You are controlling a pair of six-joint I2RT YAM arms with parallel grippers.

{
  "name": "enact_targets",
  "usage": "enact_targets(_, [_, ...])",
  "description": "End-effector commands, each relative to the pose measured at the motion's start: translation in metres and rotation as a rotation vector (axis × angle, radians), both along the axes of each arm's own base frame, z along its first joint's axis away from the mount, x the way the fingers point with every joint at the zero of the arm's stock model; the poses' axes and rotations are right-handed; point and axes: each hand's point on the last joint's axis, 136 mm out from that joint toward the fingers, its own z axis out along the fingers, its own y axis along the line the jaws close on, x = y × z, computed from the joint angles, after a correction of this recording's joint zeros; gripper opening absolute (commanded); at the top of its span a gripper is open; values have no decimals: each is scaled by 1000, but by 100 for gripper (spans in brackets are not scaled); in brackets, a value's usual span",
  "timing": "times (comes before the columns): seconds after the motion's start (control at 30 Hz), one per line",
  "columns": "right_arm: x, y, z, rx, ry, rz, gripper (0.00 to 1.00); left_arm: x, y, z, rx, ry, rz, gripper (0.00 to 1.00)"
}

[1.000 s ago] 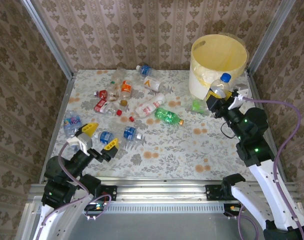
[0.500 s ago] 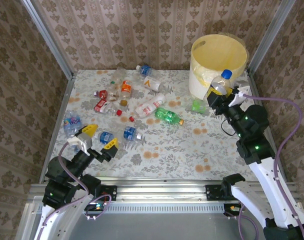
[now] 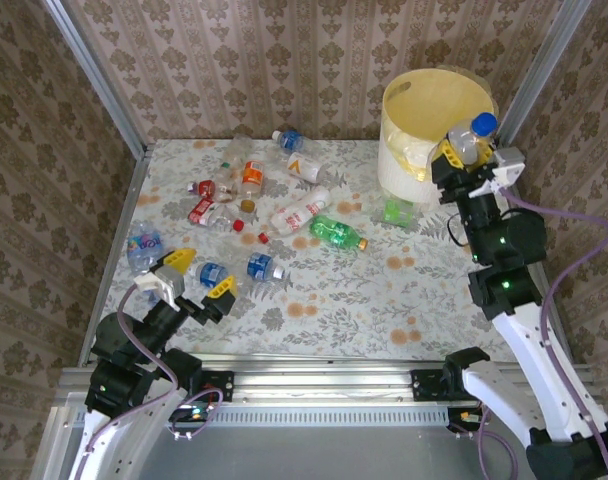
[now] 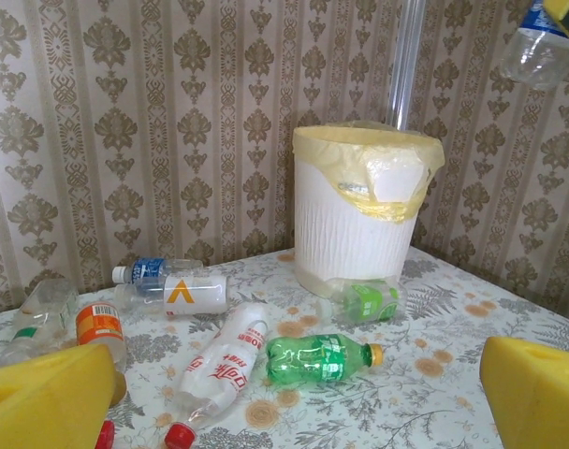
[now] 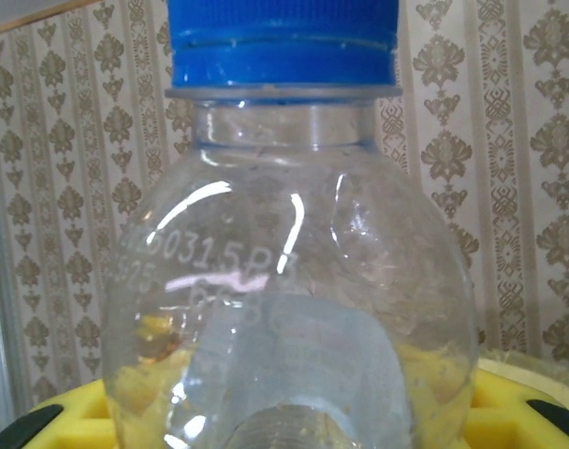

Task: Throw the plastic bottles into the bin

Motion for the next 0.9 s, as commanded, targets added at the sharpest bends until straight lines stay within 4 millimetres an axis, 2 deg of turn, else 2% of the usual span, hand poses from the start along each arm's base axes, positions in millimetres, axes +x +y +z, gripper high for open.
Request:
enact_targets(0.0, [-20, -8, 61, -21, -209, -70, 45, -3, -2, 5, -15, -12, -20, 100])
enact_targets(0.1, [-13, -4, 75, -59, -241, -80, 46, -4, -1, 5, -17, -14, -21, 100])
enact_targets(0.23, [7, -1, 86, -76, -241, -106, 46, -3, -1, 5, -13, -17, -17, 100])
enact_targets(0.3, [28, -2, 85, -77, -203, -130, 46, 1, 3, 4, -13, -16, 15, 100])
enact_targets(0.4, [73, -6, 73, -74, -55, -173, 45, 1, 4, 6, -20, -18, 21, 100])
enact_targets(0.47, [110, -7, 57, -73, 78, -170, 46, 3, 5, 5, -22, -16, 25, 100])
enact_targets(0.53, [152, -10, 33, -63, 237, -162, 46, 3, 5, 4, -23, -14, 27, 100])
enact_targets(0.6, [194, -19, -2, -44, 449, -170, 46, 5, 6, 3, -21, -8, 33, 100])
enact_targets(0.67, [221, -30, -37, -38, 645, -209, 48, 5, 6, 2, -19, -4, 36, 100])
enact_targets(0.77, [240, -39, -77, -46, 828, -254, 71, 7, 6, 1, -14, 0, 43, 100])
enact_targets(0.8, [240, -46, -85, -37, 861, -292, 78, 8, 7, -1, -11, 5, 47, 100])
enact_targets(0.87, [237, -52, -85, -23, 870, -308, 85, 10, 8, -2, -5, 13, 57, 100])
